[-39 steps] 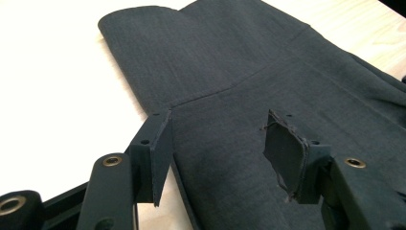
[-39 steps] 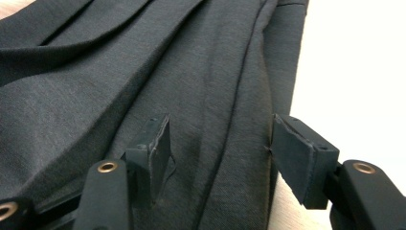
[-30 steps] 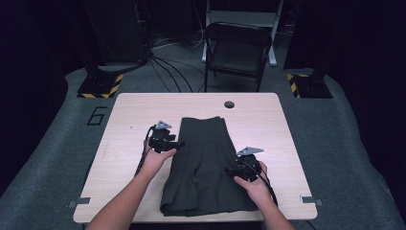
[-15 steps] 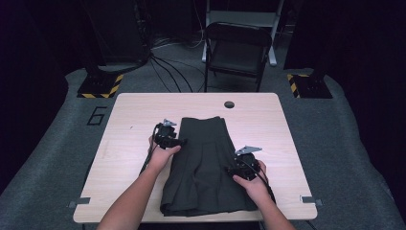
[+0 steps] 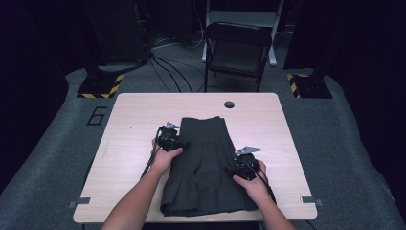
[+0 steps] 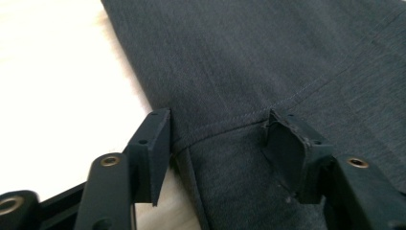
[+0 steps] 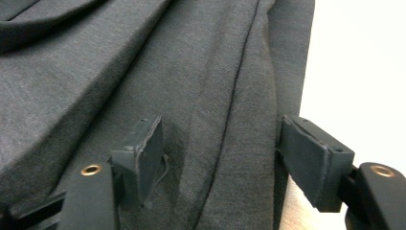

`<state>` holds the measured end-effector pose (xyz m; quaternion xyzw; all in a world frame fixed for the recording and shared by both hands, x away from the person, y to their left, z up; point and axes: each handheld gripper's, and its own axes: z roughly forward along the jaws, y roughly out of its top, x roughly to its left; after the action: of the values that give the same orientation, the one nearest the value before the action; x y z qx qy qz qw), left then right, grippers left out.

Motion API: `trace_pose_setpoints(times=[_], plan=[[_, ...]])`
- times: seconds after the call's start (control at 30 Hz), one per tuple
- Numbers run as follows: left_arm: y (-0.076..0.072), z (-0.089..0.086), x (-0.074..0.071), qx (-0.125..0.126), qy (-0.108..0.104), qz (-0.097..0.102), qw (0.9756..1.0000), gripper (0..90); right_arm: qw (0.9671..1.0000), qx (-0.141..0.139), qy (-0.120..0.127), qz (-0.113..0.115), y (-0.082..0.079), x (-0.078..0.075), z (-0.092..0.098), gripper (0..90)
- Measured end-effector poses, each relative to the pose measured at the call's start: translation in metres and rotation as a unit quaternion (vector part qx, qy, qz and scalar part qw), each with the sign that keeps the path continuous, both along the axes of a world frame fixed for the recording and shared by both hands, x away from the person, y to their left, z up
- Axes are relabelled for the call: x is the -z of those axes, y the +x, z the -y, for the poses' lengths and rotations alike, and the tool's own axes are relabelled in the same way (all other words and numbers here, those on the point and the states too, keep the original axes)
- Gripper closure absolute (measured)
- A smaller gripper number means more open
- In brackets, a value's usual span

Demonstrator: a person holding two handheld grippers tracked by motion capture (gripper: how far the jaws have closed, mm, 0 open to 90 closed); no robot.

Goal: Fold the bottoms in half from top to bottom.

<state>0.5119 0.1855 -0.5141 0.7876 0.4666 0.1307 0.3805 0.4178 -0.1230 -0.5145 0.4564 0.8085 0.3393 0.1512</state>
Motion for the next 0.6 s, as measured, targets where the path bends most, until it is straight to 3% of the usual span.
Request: trace_pose_setpoints(times=[0.07, 0.1, 0.17, 0.23, 0.27, 0.43, 0.6], plan=[[-0.0013, -0.0013, 0.0023, -0.005, -0.007, 0.000, 1.0000, 44.4, 1.0000, -0.003, 0.000, 0.000, -0.0005, 0.0001, -0.0002, 35.2], [-0.0018, -0.0019, 0.0032, -0.009, -0.008, 0.000, 0.9999, 45.1, 1.0000, -0.008, 0.001, 0.002, -0.0005, 0.0003, 0.0003, 40.8], [-0.0021, -0.0036, 0.0037, -0.012, -0.013, -0.009, 0.9998, 46.3, 0.9998, -0.016, 0.014, -0.005, -0.0009, 0.0006, 0.0004, 42.0], [-0.0030, -0.0026, 0.0034, -0.017, -0.010, -0.009, 0.9998, 47.9, 0.9999, -0.013, 0.011, -0.003, -0.0005, 0.0006, 0.0002, 41.9], [-0.0031, -0.0014, 0.0033, -0.018, -0.011, -0.009, 0.9998, 48.2, 0.9999, -0.008, 0.010, -0.010, -0.0006, -0.0005, -0.0004, 40.5], [-0.0036, 0.0004, 0.0027, -0.016, 0.001, -0.006, 0.9998, 49.7, 0.9995, 0.004, -0.028, 0.012, 0.0004, -0.0012, -0.0031, 25.4], [-0.0033, -0.0003, 0.0029, -0.017, -0.001, -0.005, 0.9998, 51.8, 0.9997, 0.017, -0.012, -0.010, 0.0036, 0.0007, 0.0023, 23.9]])
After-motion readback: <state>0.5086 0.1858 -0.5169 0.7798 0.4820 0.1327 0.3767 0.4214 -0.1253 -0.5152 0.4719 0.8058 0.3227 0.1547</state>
